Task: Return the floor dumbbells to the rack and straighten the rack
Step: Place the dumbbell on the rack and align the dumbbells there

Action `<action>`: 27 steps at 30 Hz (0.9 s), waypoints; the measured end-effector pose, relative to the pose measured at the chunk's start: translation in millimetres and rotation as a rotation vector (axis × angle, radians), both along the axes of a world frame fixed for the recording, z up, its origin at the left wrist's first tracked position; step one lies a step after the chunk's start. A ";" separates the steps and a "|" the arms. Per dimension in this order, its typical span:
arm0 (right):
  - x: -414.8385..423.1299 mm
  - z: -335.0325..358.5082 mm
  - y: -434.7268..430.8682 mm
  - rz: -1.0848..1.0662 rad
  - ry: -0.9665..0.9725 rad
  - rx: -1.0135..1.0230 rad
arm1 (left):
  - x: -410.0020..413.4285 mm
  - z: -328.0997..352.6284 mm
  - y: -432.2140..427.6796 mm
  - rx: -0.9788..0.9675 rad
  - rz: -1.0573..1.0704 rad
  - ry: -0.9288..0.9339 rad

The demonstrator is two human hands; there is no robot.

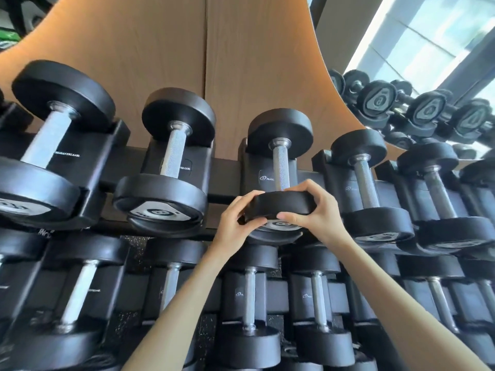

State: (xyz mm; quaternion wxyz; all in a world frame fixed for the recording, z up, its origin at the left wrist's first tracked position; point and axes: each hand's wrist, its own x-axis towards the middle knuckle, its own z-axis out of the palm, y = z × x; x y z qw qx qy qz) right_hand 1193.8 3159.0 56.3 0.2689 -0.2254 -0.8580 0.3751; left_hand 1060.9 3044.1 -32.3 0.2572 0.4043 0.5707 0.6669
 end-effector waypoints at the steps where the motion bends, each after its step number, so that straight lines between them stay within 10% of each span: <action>1: 1.6 -0.4 1.1 0.008 0.018 -0.035 | -0.5 3.9 0.1 -0.021 -0.002 0.040; 11: 21.7 -41.3 23.4 0.060 0.302 -0.563 | -11.9 53.0 9.4 -0.143 0.034 0.764; 20: 16.7 4.9 20.6 0.164 -0.142 -0.203 | -1.1 1.3 7.4 0.087 0.029 -0.045; 24: -2.7 17.8 13.7 0.188 -0.397 0.305 | -0.8 -7.8 11.0 0.130 0.012 -0.115; 27: -16.3 8.2 5.8 0.106 -0.215 0.380 | 2.7 -11.6 14.3 0.150 0.055 -0.098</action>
